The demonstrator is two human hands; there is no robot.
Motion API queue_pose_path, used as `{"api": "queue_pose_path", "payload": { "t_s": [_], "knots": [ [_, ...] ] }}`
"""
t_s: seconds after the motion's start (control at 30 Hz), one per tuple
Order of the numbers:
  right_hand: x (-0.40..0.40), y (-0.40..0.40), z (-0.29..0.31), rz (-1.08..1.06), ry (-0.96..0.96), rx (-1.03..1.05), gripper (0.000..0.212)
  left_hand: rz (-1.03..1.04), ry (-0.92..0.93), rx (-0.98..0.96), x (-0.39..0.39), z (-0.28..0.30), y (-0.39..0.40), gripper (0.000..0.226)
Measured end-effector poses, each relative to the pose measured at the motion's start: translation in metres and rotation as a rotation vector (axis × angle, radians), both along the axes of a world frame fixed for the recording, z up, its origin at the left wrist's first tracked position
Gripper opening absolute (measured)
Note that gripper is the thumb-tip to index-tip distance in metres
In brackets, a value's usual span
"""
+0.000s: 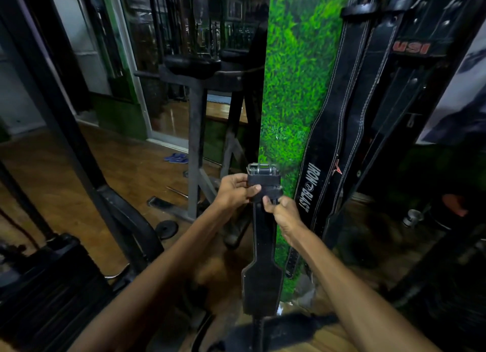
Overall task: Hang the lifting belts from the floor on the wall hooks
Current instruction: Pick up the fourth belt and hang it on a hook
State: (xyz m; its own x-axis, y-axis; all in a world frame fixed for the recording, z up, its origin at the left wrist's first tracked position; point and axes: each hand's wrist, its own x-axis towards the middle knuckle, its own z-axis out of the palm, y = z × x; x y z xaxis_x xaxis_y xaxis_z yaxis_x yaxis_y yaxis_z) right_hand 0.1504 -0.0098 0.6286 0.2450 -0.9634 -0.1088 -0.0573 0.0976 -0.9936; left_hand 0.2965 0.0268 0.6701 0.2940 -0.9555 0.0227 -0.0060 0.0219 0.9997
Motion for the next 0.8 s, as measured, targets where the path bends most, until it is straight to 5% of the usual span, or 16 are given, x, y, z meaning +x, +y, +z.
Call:
{"api": "queue_pose_path", "payload": {
  "t_s": [0.2,0.37,0.63,0.7,0.8],
  "knots": [
    [-0.033,-0.001,0.006,0.127,0.155,-0.025,0.029,0.041,-0.109,-0.134,-0.011,-0.022,0.005,0.033],
    [-0.056,-0.007,0.048,0.04,-0.007,-0.277,0.078,0.019,-0.13,-0.189,-0.016,-0.014,-0.003,0.046],
    [-0.06,-0.016,0.083,0.094,0.38,-0.564,0.063,-0.046,-0.148,-0.199,-0.03,0.003,-0.011,0.039],
    [-0.065,-0.018,0.094,0.165,0.338,-0.512,0.065,-0.048,-0.165,-0.203,-0.031,0.008,-0.013,0.036],
    [-0.071,-0.02,0.111,0.168,0.02,-0.433,0.045,-0.032,-0.179,-0.211,-0.03,0.02,-0.017,0.034]
  ]
}}
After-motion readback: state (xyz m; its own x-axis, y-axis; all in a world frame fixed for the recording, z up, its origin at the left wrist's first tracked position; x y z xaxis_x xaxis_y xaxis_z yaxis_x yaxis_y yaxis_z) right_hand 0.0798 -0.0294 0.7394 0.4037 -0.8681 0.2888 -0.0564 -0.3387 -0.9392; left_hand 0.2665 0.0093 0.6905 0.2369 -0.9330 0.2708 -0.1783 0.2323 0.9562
